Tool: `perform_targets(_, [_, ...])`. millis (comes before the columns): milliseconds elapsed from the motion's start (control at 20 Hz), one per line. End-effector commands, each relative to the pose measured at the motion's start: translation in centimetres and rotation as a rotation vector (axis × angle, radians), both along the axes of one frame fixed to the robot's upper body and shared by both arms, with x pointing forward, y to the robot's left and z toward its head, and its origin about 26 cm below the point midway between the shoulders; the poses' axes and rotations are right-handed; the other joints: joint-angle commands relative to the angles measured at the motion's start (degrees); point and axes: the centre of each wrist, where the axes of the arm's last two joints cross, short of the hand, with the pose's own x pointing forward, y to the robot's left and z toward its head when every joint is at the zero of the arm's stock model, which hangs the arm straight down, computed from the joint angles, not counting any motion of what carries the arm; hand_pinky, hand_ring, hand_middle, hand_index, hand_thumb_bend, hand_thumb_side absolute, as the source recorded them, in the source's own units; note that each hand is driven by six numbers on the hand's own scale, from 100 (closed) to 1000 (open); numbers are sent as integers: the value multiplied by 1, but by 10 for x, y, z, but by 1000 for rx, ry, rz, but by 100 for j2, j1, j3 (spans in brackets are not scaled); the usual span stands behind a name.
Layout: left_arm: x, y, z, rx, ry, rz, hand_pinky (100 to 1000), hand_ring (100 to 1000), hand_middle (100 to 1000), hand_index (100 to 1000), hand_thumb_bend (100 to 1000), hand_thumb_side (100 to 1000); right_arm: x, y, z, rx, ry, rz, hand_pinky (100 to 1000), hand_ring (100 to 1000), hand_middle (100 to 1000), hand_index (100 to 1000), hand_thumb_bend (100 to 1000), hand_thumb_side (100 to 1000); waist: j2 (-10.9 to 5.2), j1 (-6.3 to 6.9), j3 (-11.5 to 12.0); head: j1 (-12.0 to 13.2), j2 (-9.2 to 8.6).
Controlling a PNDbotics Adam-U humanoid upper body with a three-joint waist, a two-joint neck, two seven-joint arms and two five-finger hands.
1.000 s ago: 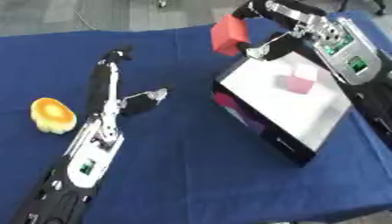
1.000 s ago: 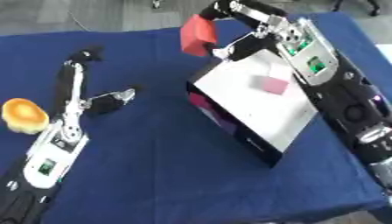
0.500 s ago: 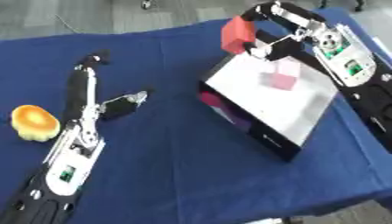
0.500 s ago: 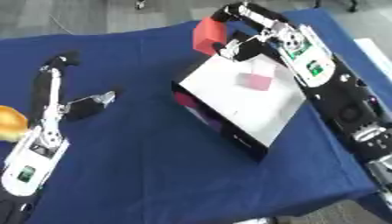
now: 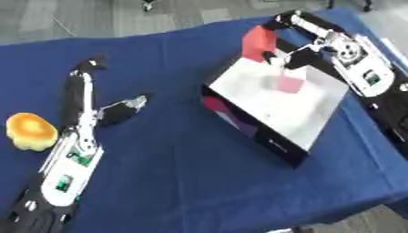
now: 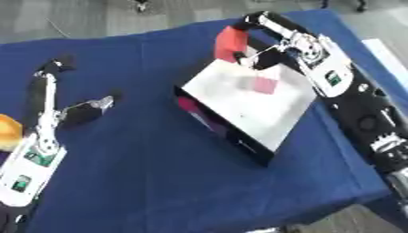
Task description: Pick up the objects with one hand, pass them to the other hand, and then place them into the box on the other side of the table.
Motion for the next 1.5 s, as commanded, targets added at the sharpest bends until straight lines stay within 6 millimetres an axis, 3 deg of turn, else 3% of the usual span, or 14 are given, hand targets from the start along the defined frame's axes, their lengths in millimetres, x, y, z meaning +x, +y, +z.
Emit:
perform_targets(50, [2, 4, 10, -9, -29, 9, 829, 836, 676, 852, 752, 310, -3, -11, 16, -62, -41, -23, 936, 880, 592, 732, 284, 100, -211, 54, -6, 33, -10])
perform_targets(300, [2, 5, 11, -10, -31, 11, 829, 836, 677, 852, 752, 310, -4, -11, 16, -119, -40, -8, 1000, 1000, 760, 874, 315, 100, -216, 54, 4, 34, -10])
perform_targets(350, [2, 5, 11, -10, -31, 11, 830, 837, 677, 852, 753, 311, -4, -11, 15, -127, -39, -4, 1000, 1000, 828, 943, 326, 100, -217, 55, 8, 35, -10])
perform_targets(550, [2, 5, 11, -13, -32, 16, 831, 841, 684, 852, 750, 308, -4, -11, 16, -165, -36, -4, 1000, 1000, 867, 1000, 354, 100, -218, 53, 17, 41, -10])
perform_targets(950, [2, 5, 11, -18, -36, 20, 831, 842, 683, 851, 744, 307, -5, -11, 18, -156, -42, -12, 1000, 1000, 881, 1000, 392, 100, -217, 43, 30, 85, -10])
perform_targets(1150, [2, 5, 11, -18, -36, 21, 830, 841, 682, 851, 738, 313, -5, -10, 19, -125, -52, -19, 1000, 1000, 884, 1000, 334, 100, -218, 42, 37, 111, -10])
perform_targets(1300, [3, 9, 14, -17, -39, 32, 828, 841, 685, 853, 711, 330, -7, -6, 24, -16, -71, -12, 1000, 1000, 913, 1000, 100, 100, -225, 49, 42, 162, -10])
perform_targets(1500, [6, 20, 30, -1, -45, 63, 828, 842, 696, 862, 628, 413, -12, -2, 39, 190, -104, 31, 1000, 1000, 926, 1000, 100, 100, -256, 62, 55, 326, -10])
